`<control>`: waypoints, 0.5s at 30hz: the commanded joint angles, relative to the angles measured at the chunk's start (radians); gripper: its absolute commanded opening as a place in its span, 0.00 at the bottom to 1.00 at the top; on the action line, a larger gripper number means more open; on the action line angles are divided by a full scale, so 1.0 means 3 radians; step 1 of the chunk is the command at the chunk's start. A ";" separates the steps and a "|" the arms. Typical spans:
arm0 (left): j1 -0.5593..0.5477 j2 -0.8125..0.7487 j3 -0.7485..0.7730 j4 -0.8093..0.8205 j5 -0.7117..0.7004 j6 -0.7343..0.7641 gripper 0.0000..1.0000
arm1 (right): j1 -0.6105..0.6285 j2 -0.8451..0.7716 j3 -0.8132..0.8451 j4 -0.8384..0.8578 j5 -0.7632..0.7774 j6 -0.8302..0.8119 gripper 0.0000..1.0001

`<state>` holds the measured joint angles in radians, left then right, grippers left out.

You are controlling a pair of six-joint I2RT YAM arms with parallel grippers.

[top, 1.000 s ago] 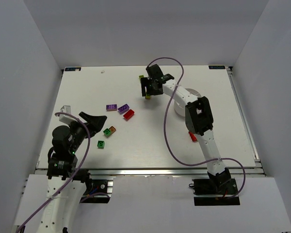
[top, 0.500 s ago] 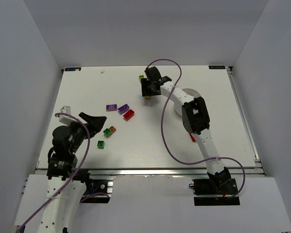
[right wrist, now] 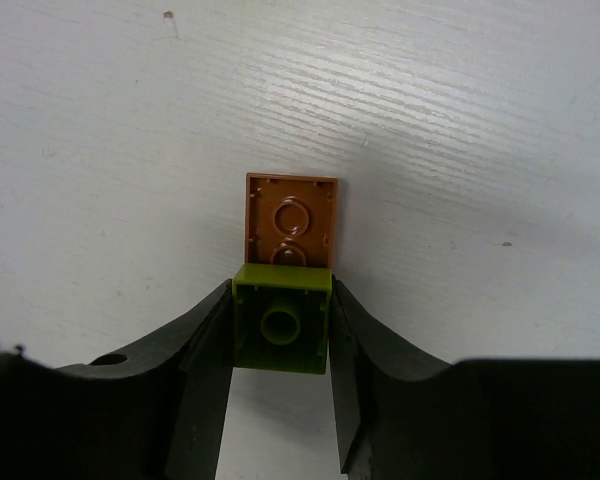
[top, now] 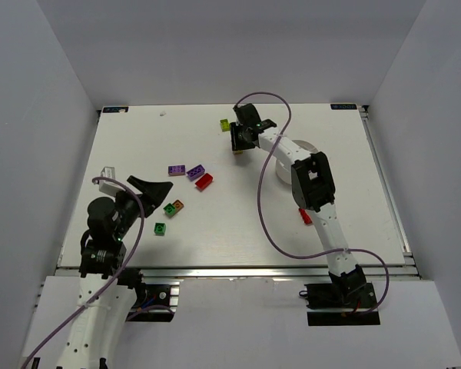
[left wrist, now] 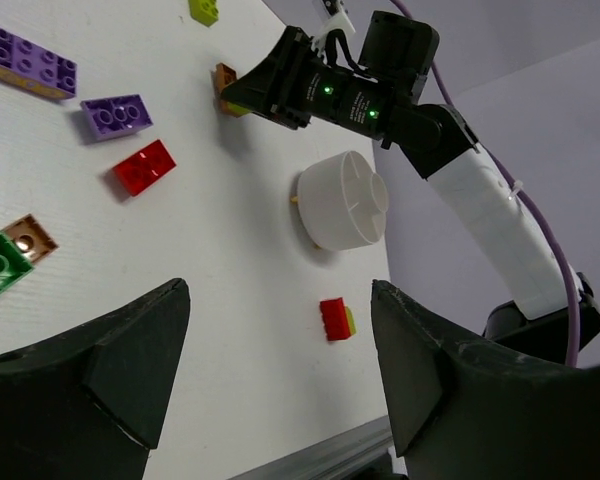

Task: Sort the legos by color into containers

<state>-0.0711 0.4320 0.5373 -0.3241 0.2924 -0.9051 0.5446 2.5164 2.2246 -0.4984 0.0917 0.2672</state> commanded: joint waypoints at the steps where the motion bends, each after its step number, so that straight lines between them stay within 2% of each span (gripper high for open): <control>1: 0.0002 0.0124 -0.0083 0.0456 0.0257 -0.0245 0.82 | -0.0036 -0.0411 -0.0103 0.0214 -0.0234 -0.0261 0.29; 2: 0.0002 0.0201 -0.0129 0.0613 0.0298 -0.0291 0.81 | -0.0041 -0.0583 -0.0291 0.0260 -0.0376 -0.0317 0.23; 4: 0.0002 0.0288 -0.0160 0.0752 0.0385 -0.0399 0.80 | -0.0056 -0.0804 -0.0537 0.0413 -0.0576 -0.0563 0.19; 6: -0.0018 0.0416 -0.0185 0.0916 0.0492 -0.0475 0.80 | -0.0097 -0.1192 -0.0966 0.0541 -0.1228 -0.0848 0.06; 7: -0.0029 0.0451 -0.0180 0.0967 0.0493 -0.0491 0.80 | -0.0097 -0.1325 -0.1124 0.0572 -0.1231 -0.0946 0.06; 8: -0.0039 0.0482 -0.0185 0.1054 0.0518 -0.0506 0.80 | -0.0138 -0.1615 -0.1283 0.0608 -0.1692 -0.1099 0.02; 10: -0.0100 0.0589 -0.0196 0.1207 0.0539 -0.0567 0.80 | -0.0199 -0.1928 -0.1814 0.0715 -0.2352 -0.1522 0.00; 11: -0.0126 0.0625 -0.0196 0.1304 0.0559 -0.0613 0.80 | -0.0204 -0.2239 -0.1993 0.0756 -0.2473 -0.1667 0.00; 13: -0.0263 0.0763 -0.0180 0.1402 0.0549 -0.0644 0.80 | -0.0194 -0.2527 -0.2454 0.0746 -0.2759 -0.2151 0.00; 15: -0.0462 0.0916 -0.0155 0.1520 0.0498 -0.0654 0.79 | -0.0184 -0.2875 -0.2791 0.0716 -0.2832 -0.2403 0.00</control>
<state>-0.1459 0.6628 0.4812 0.0284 0.4290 -1.0756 0.4854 1.7615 1.5009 -0.3294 -0.5503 -0.2195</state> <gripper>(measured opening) 0.797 0.430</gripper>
